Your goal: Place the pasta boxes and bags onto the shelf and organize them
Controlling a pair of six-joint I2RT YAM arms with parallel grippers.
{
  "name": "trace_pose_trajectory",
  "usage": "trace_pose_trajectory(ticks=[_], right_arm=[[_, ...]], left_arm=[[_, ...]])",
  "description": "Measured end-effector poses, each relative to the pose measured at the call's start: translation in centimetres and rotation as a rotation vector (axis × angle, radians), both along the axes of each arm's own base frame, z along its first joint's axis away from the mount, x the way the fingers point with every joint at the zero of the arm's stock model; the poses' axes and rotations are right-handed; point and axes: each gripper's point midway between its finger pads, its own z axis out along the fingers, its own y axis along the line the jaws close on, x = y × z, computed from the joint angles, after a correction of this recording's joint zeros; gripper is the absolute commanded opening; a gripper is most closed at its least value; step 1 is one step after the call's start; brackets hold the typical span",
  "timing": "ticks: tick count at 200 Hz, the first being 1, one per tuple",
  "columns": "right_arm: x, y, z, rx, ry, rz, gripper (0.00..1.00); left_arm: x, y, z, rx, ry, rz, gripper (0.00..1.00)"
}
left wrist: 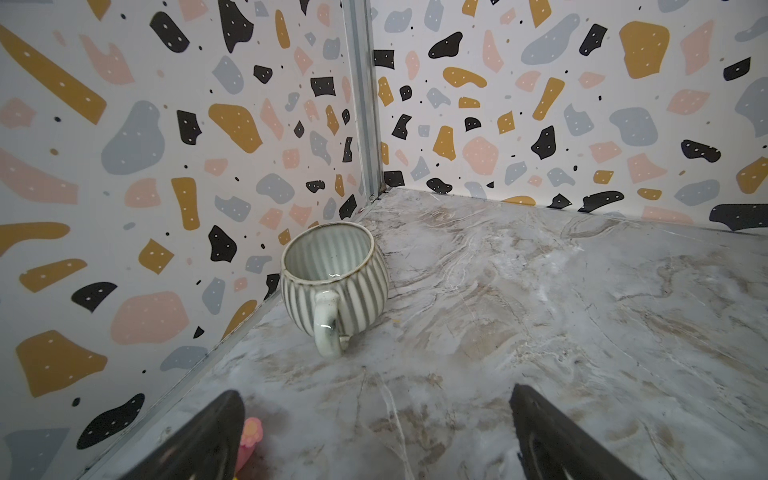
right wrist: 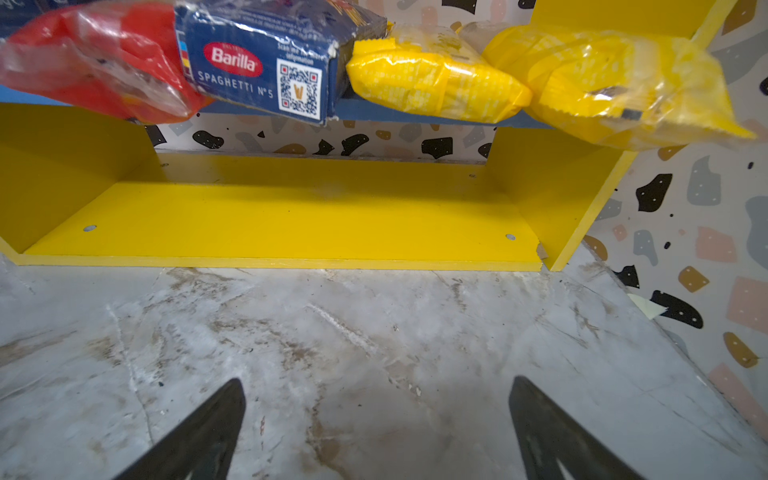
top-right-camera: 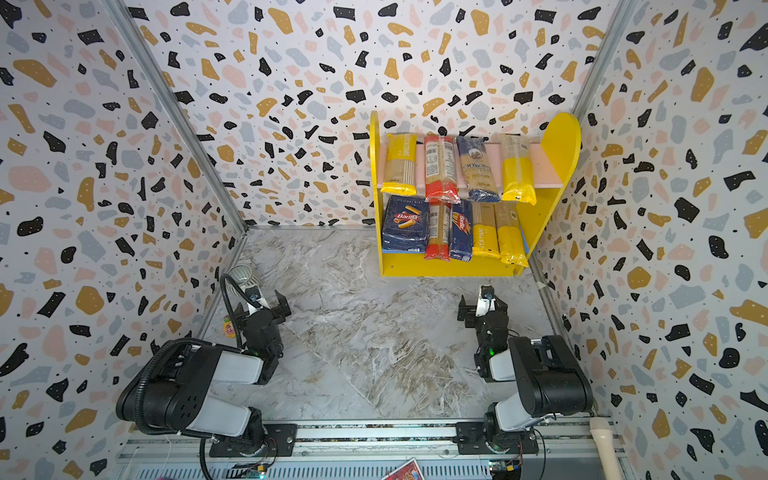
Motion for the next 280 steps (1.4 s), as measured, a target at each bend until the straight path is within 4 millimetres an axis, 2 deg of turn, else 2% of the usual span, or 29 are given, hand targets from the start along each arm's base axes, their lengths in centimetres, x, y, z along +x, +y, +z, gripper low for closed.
trace_pose_trajectory(ticks=[60,280], right_arm=[[0.0,0.0,0.0,-0.002,0.000,-0.002,0.99],[0.0,0.1,0.0,-0.010,0.000,-0.002,0.99]], left_arm=[[0.6,-1.8,-0.4,0.002,0.020,-0.126,0.99],[0.9,-2.4,-0.5,-0.002,0.024,-0.172,1.00]])
